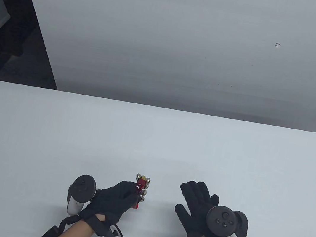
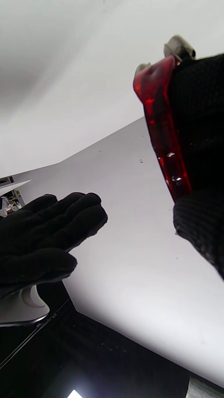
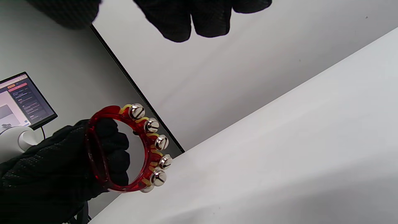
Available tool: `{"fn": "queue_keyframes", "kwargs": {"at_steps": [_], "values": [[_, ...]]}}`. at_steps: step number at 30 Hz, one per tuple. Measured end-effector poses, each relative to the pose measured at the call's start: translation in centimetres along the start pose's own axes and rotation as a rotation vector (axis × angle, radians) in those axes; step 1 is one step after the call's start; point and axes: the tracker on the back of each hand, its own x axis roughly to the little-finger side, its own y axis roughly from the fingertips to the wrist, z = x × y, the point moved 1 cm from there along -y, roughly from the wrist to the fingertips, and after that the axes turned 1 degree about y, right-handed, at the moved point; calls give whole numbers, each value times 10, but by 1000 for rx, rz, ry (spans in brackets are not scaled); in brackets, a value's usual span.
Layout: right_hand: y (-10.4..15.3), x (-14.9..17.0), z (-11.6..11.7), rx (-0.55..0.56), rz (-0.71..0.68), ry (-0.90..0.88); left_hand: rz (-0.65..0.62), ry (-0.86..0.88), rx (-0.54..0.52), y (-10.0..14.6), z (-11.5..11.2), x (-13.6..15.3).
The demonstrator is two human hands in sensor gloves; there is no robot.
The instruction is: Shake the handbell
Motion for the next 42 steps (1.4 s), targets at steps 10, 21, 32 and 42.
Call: {"fn": "queue_keyframes", "kwargs": {"at_steps": [10,21,32,42], "values": [[-1,3,5,-25,26,22,-150,-11,-62,0,8,-40],[-3,6,9,-37,44,30,-94,41,-59,4,12,-19],[-3,6,8,-46,51,33,35,31,-41,-1,11,9],[-3,7,8,-48,55,30,-310,38,-79,11,11,-80]]}}
